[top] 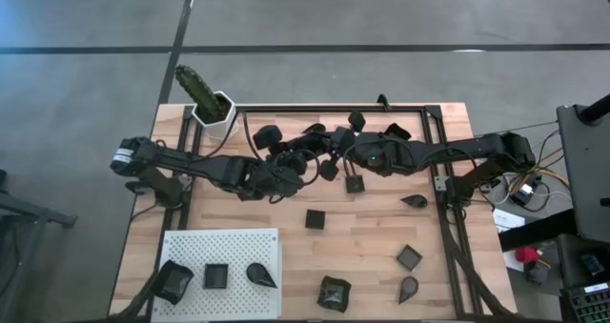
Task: Pick & Place Mini shaped plates
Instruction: Stack the distorted square plate on top of the other distorted square plate on the shelf, then stack the square plate on top of the other square plate on the shelf
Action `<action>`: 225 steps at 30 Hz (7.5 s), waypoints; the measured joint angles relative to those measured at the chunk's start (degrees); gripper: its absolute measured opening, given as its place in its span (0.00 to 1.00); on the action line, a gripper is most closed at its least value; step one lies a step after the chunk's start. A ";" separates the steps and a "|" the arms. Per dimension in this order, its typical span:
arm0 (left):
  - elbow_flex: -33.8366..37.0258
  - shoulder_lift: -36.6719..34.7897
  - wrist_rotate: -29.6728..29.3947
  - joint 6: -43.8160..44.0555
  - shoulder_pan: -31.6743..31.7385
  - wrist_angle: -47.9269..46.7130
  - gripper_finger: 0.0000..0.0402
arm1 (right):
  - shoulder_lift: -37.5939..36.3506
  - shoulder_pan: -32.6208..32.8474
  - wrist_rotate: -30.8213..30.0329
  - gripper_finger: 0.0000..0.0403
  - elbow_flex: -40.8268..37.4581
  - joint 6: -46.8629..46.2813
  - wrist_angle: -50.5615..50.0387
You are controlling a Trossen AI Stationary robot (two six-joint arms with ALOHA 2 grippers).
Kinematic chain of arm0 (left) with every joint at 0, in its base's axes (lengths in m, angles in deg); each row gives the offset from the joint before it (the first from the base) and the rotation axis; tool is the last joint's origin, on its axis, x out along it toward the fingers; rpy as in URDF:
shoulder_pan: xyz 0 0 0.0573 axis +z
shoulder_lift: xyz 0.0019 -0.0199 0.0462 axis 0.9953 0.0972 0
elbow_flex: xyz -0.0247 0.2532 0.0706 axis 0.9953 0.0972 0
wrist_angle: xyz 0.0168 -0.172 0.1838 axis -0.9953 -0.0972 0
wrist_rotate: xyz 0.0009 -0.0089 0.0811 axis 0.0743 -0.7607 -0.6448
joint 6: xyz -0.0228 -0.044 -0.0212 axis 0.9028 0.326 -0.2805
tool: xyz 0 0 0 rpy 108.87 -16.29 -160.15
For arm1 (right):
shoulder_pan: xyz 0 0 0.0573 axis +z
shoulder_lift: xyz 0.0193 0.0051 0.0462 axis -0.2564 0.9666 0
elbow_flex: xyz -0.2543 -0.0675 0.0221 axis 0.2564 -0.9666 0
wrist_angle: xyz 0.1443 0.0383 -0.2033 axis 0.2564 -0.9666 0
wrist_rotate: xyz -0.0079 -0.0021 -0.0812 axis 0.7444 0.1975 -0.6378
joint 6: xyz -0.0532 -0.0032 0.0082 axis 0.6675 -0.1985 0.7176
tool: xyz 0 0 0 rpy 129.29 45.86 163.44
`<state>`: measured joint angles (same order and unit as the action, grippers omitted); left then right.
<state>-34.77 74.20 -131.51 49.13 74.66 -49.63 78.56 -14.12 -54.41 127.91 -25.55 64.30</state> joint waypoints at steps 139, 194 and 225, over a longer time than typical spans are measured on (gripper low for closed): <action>18.08 -33.51 83.13 43.94 -38.23 -36.72 0.00 | -11.19 5.42 12.81 0.27 0.00 -4.54 -6.23; 16.44 -34.88 59.63 47.76 -37.89 -35.37 0.11 | -11.17 5.38 12.61 0.16 0.00 -5.69 -6.67; 16.50 -34.80 21.08 36.44 -23.72 -24.19 0.09 | -10.80 -0.11 25.98 0.02 -8.66 -19.46 -28.83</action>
<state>-18.27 39.40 -110.43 85.56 50.94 -73.82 67.76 -14.23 -28.43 119.25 -45.01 35.47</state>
